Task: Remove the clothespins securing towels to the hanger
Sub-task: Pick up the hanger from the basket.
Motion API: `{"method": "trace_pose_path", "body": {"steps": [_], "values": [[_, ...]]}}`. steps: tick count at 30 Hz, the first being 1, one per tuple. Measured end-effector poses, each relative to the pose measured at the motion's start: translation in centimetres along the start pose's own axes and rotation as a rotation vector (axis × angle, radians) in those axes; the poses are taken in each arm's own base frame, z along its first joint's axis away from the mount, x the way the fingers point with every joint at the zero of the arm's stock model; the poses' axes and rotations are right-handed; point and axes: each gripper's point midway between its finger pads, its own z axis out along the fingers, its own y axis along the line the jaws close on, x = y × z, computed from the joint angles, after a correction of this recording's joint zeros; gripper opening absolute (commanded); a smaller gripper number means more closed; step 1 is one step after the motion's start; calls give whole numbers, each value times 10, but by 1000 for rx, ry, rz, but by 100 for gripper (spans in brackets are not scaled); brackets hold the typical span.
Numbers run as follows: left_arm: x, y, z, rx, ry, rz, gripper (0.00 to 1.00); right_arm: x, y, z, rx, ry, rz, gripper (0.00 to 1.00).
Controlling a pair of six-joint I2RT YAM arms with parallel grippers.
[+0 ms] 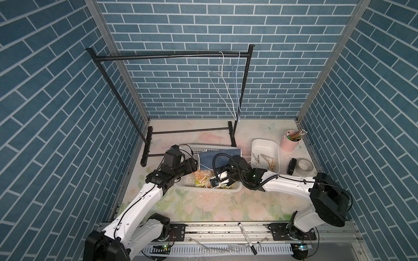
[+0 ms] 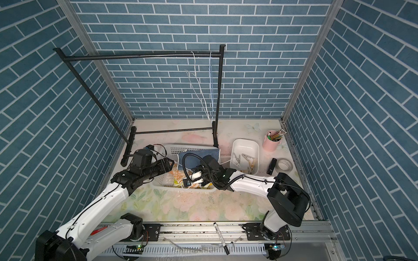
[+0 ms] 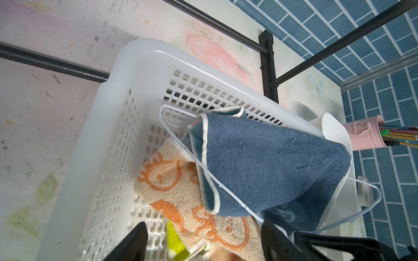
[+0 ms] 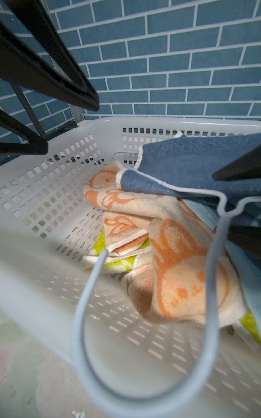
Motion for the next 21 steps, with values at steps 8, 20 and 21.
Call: {"method": "trace_pose_path", "body": {"steps": [8, 20, 21], "values": [[-3, 2, -1, -14, -16, 1, 80, 1, -4, 0, 18, 11, -3, 0], [-10, 5, -9, -31, -61, 16, 80, 7, -3, 0, 17, 44, -26, 24], [-10, 5, -9, -32, -61, 18, 81, 8, -2, 0, 17, 49, -29, 24]]}}
